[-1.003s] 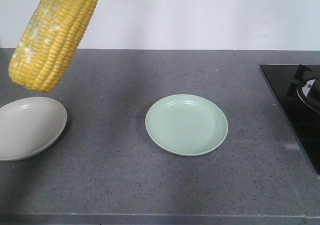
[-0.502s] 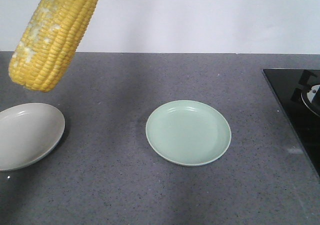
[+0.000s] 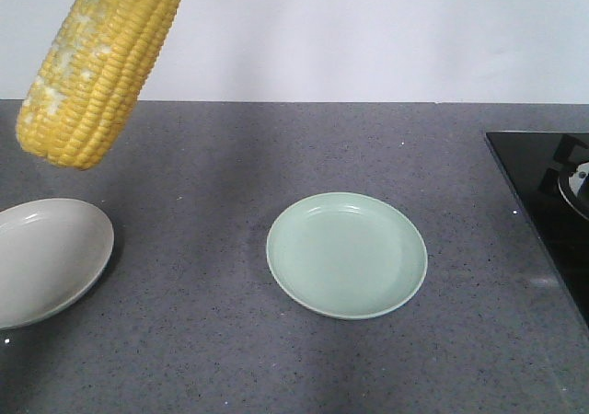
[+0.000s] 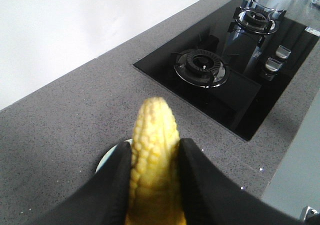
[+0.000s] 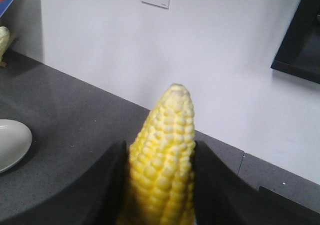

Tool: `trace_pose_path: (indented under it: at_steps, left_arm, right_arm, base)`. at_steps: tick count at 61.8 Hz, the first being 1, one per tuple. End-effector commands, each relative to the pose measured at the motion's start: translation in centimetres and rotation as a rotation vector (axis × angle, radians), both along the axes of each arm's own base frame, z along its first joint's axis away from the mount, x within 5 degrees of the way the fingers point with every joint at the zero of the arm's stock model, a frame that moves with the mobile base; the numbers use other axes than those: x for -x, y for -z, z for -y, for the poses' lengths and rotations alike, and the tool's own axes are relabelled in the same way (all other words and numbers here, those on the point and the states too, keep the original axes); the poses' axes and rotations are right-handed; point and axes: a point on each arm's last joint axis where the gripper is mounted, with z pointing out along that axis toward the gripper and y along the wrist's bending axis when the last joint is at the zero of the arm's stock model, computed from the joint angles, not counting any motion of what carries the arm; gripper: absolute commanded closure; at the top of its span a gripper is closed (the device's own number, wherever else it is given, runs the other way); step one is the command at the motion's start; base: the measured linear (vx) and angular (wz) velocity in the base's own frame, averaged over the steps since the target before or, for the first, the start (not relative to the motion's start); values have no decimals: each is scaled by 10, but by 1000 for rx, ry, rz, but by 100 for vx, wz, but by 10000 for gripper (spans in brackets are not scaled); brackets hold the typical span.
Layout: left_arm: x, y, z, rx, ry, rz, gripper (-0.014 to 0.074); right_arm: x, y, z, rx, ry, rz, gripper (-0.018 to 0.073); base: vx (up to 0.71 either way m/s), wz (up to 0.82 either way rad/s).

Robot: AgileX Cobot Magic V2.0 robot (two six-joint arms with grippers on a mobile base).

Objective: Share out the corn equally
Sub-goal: 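Drive the base closer, holding cobs above the cream and green plates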

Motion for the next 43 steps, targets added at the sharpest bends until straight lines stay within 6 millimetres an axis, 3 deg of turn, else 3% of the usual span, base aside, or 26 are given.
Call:
trace_pose_path:
  at_steps: [1, 43]
  left_arm:
    - [16, -17, -3, 68, 11, 53, 603]
    - [16, -17, -3, 68, 11, 53, 603]
  right_arm:
    - [0, -12, 0, -37, 10, 94, 561]
    - [0, -12, 0, -37, 10, 94, 561]
  base:
    - [3, 0]
    - [2, 0]
